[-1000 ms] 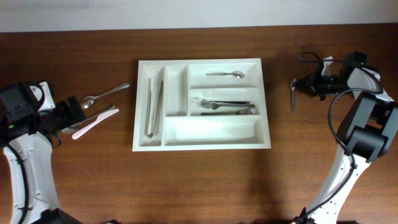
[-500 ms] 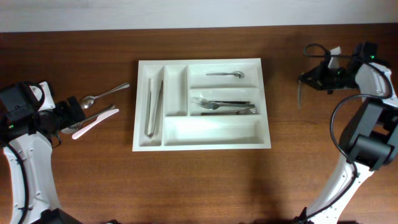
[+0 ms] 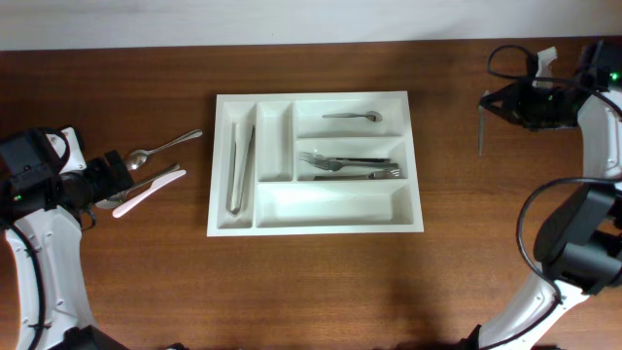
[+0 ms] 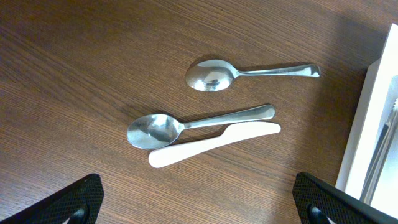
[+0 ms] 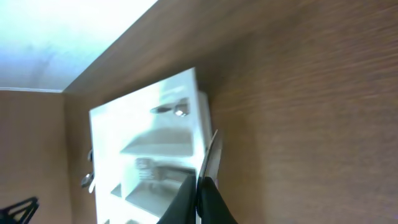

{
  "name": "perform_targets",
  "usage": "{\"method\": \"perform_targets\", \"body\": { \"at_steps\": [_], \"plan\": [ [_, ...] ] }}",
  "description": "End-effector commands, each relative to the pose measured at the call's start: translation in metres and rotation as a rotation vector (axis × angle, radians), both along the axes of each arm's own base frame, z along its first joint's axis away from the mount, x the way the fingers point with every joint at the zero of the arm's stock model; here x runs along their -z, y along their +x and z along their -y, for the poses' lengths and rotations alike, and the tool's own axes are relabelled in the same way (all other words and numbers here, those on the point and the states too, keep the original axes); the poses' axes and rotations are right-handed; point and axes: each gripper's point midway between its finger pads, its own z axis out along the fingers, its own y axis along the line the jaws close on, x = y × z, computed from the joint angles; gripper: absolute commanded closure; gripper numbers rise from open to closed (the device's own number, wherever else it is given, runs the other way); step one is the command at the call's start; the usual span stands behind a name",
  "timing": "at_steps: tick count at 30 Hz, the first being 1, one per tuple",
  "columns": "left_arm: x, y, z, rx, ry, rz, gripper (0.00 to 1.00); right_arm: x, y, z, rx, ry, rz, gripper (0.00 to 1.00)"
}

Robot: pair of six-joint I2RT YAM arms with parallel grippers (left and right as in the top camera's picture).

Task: Pack container
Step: 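Carry the spoon over the tray's top-right compartment and lower it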

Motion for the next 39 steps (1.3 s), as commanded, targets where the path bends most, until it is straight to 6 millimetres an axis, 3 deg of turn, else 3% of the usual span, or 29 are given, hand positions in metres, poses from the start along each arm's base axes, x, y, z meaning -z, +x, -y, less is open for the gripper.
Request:
{"method": "perform_targets", "body": {
  "at_steps": [1, 9, 13, 20, 27, 32, 39],
  "plan": [
    [-0.005, 0.004, -0.001, -0.002, -0.012, 0.020, 0.01, -0.016, -0.005, -0.033, -0.106, 0.003, 0.048, 0.96],
    [-0.005, 0.004, 0.000, -0.002, -0.012, 0.020, 0.01, -0.013, -0.014, -0.123, -0.390, -0.047, 0.112, 0.96],
    [-0.005, 0.004, 0.000, -0.002, -0.012, 0.020, 0.01, -0.009, -0.019, -0.157, -0.533, -0.114, 0.177, 0.96],
    [-0.005, 0.004, -0.001, -0.002, -0.012, 0.020, 0.01, 0.007, -0.032, -0.184, -0.800, -0.311, 0.306, 0.96],
    [-0.005, 0.004, -0.001, -0.002, -0.012, 0.020, 0.01, 0.026, -0.032, -0.195, -0.962, -0.556, 0.341, 0.96],
    [-0.005, 0.004, -0.001, -0.002, -0.012, 0.020, 0.01, 0.030, -0.016, -0.207, -1.068, -0.760, 0.444, 0.96],
    [-0.005, 0.004, 0.000, -0.002, -0.012, 0.020, 0.01, 0.022, 0.008, -0.233, -1.175, -0.864, 0.671, 0.96]
  ]
}}
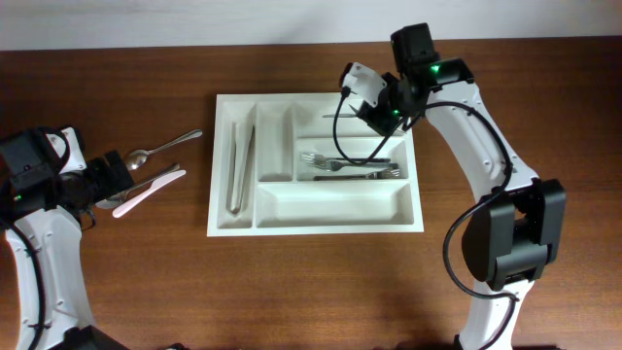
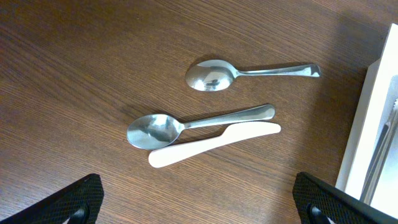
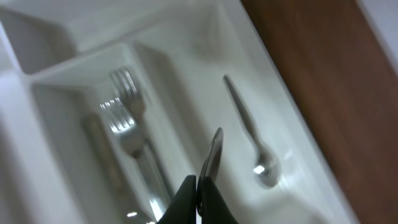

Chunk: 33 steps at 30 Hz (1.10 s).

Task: Pack container
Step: 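Carry the spoon over the tray's top-right compartment and lower it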

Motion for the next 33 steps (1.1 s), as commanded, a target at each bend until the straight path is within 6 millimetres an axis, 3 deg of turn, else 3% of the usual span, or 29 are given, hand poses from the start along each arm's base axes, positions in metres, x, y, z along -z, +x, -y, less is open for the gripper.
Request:
{"method": "perform_targets", "body": {
  "at_steps": [1, 9, 19, 20, 22, 24, 26, 28, 29, 33],
  "plan": [
    [-0.005, 0.004, 0.000, -0.002, -0.012, 0.020, 0.01, -0.003, 0.011, -0.001, -0.083, -0.057, 0.101, 0.96],
    [-0.005, 0.004, -0.001, -0.002, -0.012, 0.020, 0.01, 0.014, 0.036, -0.006, -0.078, -0.050, 0.158, 0.96],
    [-0.005, 0.004, -0.001, -0.002, -0.012, 0.020, 0.01, 0.044, 0.039, -0.012, -0.055, -0.027, 0.097, 0.96],
    [-0.005, 0.004, 0.000, -0.002, -0.012, 0.020, 0.01, 0.044, 0.037, -0.016, -0.053, -0.003, 0.086, 0.92],
    [-0.005, 0.004, 0.000, -0.002, -0.012, 0.020, 0.01, 0.040, 0.037, -0.020, -0.049, 0.009, 0.089, 0.58],
    [-0.005, 0.004, -0.001, -0.002, -0.012, 0.020, 0.01, 0.031, 0.038, -0.023, -0.050, 0.013, 0.106, 0.48],
    [-0.005, 0.004, -0.001, -0.002, -0.012, 0.020, 0.01, 0.018, 0.041, -0.022, 0.019, 0.035, 0.102, 0.27],
    [-0.005, 0.004, -0.001, -0.002, -0.012, 0.020, 0.01, 0.000, 0.044, -0.019, 0.111, 0.072, 0.086, 0.17],
    [-0.005, 0.004, -0.001, -0.002, -0.012, 0.020, 0.01, -0.011, 0.044, -0.017, 0.156, 0.095, 0.074, 0.04],
    [-0.005, 0.004, -0.001, -0.002, -0.012, 0.020, 0.01, -0.069, 0.037, -0.007, 0.350, 0.206, 0.022, 0.01]
  ]
}}
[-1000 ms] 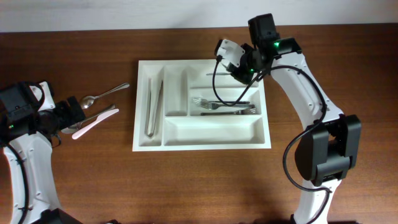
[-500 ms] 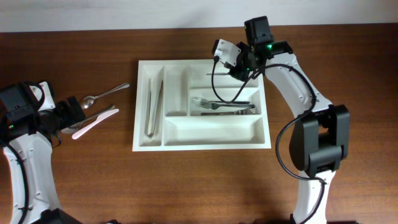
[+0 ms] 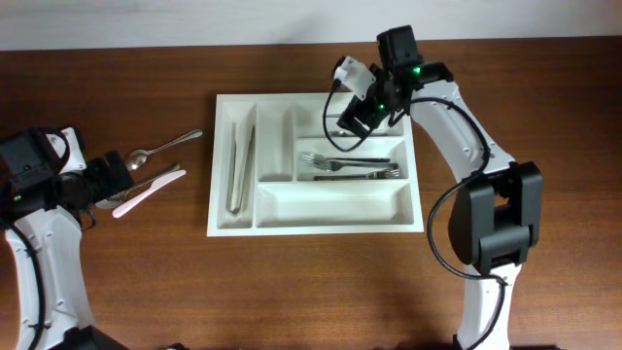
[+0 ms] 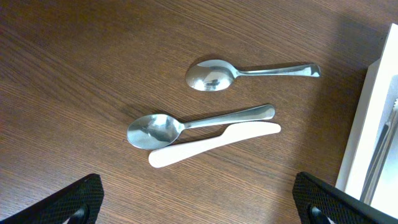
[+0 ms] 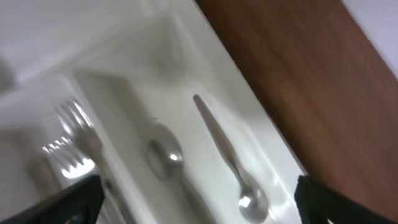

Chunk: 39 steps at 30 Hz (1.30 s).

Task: Pack container
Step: 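Carry the spoon over the tray's top-right compartment and lower it, then release the spoon and retract the right arm to the upper right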

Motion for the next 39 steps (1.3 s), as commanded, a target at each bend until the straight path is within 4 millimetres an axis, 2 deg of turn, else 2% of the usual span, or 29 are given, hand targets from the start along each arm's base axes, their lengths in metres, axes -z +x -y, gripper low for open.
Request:
{"method": "perform_targets", "body": {
  "at_steps": [1, 6, 10, 13, 16, 22, 25, 28, 31, 34, 39],
  "plan": [
    [-0.005, 0.004, -0.001, -0.002, -0.012, 0.020, 0.01, -0.106, 0.002, 0.008, 0.218, 0.158, 0.067, 0.01],
    [-0.005, 0.004, -0.001, -0.002, -0.012, 0.020, 0.01, -0.171, -0.018, 0.045, 0.378, 0.226, 0.048, 0.01],
    [-0.005, 0.004, -0.001, -0.002, -0.012, 0.020, 0.01, -0.196, -0.038, 0.086, 0.522, 0.257, -0.003, 0.01],
    [-0.005, 0.004, 0.000, -0.002, -0.012, 0.020, 0.01, -0.200, -0.049, 0.119, 0.642, 0.276, -0.052, 0.01],
    [-0.005, 0.004, 0.000, -0.002, -0.012, 0.020, 0.01, -0.193, -0.056, 0.158, 0.814, 0.312, -0.128, 0.01],
    [-0.005, 0.005, -0.001, -0.002, -0.011, 0.021, 0.01, -0.181, -0.073, 0.254, 1.278, 0.364, -0.207, 0.01],
    [-0.005, 0.005, 0.000, -0.002, -0.012, 0.021, 0.01, -0.178, -0.084, 0.284, 1.384, 0.390, -0.228, 0.01],
    [-0.005, 0.006, 0.007, 0.022, -0.050, 0.030, 0.01, -0.176, -0.092, 0.303, 1.433, 0.391, -0.236, 0.02],
    [0.000, -0.001, 0.032, 0.079, -0.170, 0.008, 0.01, -0.176, -0.096, 0.314, 1.460, 0.395, -0.232, 0.01],
    [-0.004, 0.003, 0.048, 0.133, -0.247, 0.045, 0.01, -0.176, -0.097, 0.319, 1.472, 0.397, -0.229, 0.01],
    [-0.006, 0.004, 0.050, 0.090, -0.289, 0.052, 0.01, -0.176, -0.097, 0.320, 1.474, 0.398, -0.229, 0.01]
  ]
}}
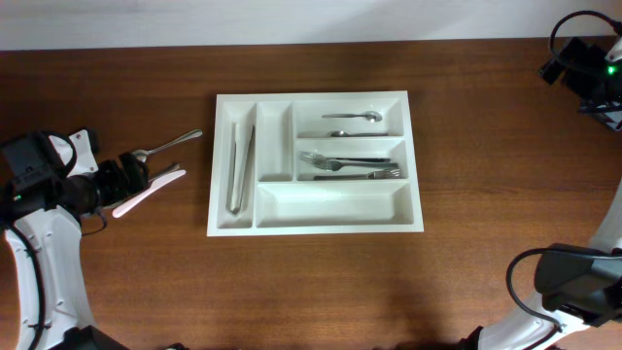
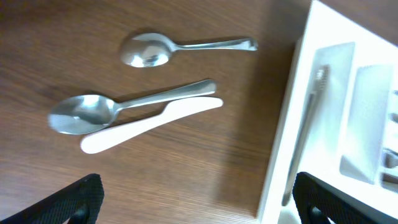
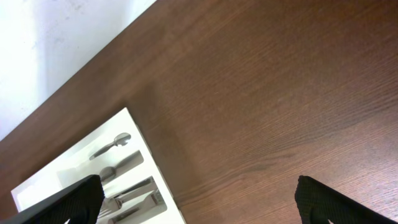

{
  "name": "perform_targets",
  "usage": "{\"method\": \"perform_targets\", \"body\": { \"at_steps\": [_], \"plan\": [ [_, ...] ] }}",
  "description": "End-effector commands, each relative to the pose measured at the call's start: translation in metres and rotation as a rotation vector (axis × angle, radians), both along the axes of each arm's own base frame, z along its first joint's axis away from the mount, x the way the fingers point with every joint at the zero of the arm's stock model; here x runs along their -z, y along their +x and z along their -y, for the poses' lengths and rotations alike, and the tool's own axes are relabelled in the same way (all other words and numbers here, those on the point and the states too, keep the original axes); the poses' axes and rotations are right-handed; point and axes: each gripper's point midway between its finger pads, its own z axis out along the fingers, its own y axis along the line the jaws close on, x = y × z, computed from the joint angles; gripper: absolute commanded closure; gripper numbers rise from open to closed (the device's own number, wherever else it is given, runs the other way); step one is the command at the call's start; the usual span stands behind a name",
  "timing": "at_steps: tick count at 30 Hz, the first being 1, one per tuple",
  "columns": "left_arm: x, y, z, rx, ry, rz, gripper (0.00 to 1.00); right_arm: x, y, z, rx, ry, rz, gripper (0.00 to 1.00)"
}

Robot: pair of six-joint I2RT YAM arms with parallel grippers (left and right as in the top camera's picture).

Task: Pack container

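Note:
A white cutlery tray (image 1: pixel 330 206) lies mid-table. Its top right compartment holds two spoons (image 1: pixel 352 118), forks (image 1: pixel 350 165) lie in the one below, and tongs (image 1: pixel 239 165) fill the long left slot. Left of the tray lie a small spoon (image 2: pixel 186 46), a larger spoon (image 2: pixel 127 106) and a white knife (image 2: pixel 149 121) side by side. My left gripper (image 1: pixel 134 176) is open over these loose pieces, holding nothing. Far off by the table's back right corner, my right gripper (image 1: pixel 562 66) hangs open and empty; its wrist view shows the tray (image 3: pixel 81 171) at lower left.
Brown wooden tabletop (image 1: pixel 486 253) all round the tray. A pale wall (image 3: pixel 56 31) runs along the table's far edge. The tray's bottom long compartment and narrow second slot (image 1: pixel 275 141) hold nothing.
My right gripper has gone from over the tray's top right compartment to the far back right corner, still open. My left gripper has shifted toward the tray, whose edge now shows in its view.
My right gripper held a spoon at the far right while one spoon lay in the top right compartment. Then it carried the spoon over that compartment. Then it was open with two spoons lying there. Now it is far away, and the left gripper is closer to the tray.

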Motion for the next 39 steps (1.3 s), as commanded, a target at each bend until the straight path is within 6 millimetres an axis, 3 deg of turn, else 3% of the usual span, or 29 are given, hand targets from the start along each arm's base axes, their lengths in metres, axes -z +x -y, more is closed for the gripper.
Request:
{"method": "perform_targets", "body": {
  "at_steps": [1, 4, 12, 17, 20, 24, 30, 37, 38, 39],
  "plan": [
    [-0.007, 0.006, 0.004, -0.056, -0.086, 0.023, 0.01, 0.002, -0.001, 0.005, 0.024, -0.002, -0.008, 0.01],
    [-0.008, 0.010, -0.002, -0.175, -0.134, 0.020, 0.01, 0.002, -0.001, 0.005, 0.024, -0.002, -0.008, 0.01],
    [-0.017, 0.030, -0.013, 0.079, 0.054, 0.021, 0.01, 0.002, -0.001, 0.005, 0.024, -0.002, -0.007, 0.01],
    [-0.024, 0.063, -0.049, 0.084, 0.281, 0.004, 0.00, 0.002, -0.001, 0.005, 0.024, -0.002, -0.007, 0.01],
    [-0.021, 0.086, -0.054, 0.200, 0.396, -0.003, 0.00, 0.002, -0.001, 0.005, 0.024, -0.002, -0.008, 0.01],
    [-0.005, 0.107, -0.045, 0.509, 0.585, -0.037, 0.00, 0.002, -0.001, 0.005, 0.024, -0.002, -0.008, 0.01],
    [0.027, 0.120, -0.014, 0.980, 0.774, -0.057, 0.21, 0.002, -0.001, 0.005, 0.024, -0.002, -0.007, 0.01],
    [0.067, 0.118, -0.019, 0.982, 0.735, -0.157, 0.17, 0.002, -0.001, 0.005, 0.024, -0.002, -0.007, 0.01],
    [0.067, 0.118, -0.018, 0.945, 0.708, -0.157, 0.01, 0.002, -0.001, 0.005, 0.024, -0.002, -0.007, 0.01],
    [0.067, 0.117, -0.018, 0.902, 0.682, -0.161, 0.01, 0.002, -0.001, 0.005, 0.024, -0.002, -0.007, 0.01]
  ]
}}
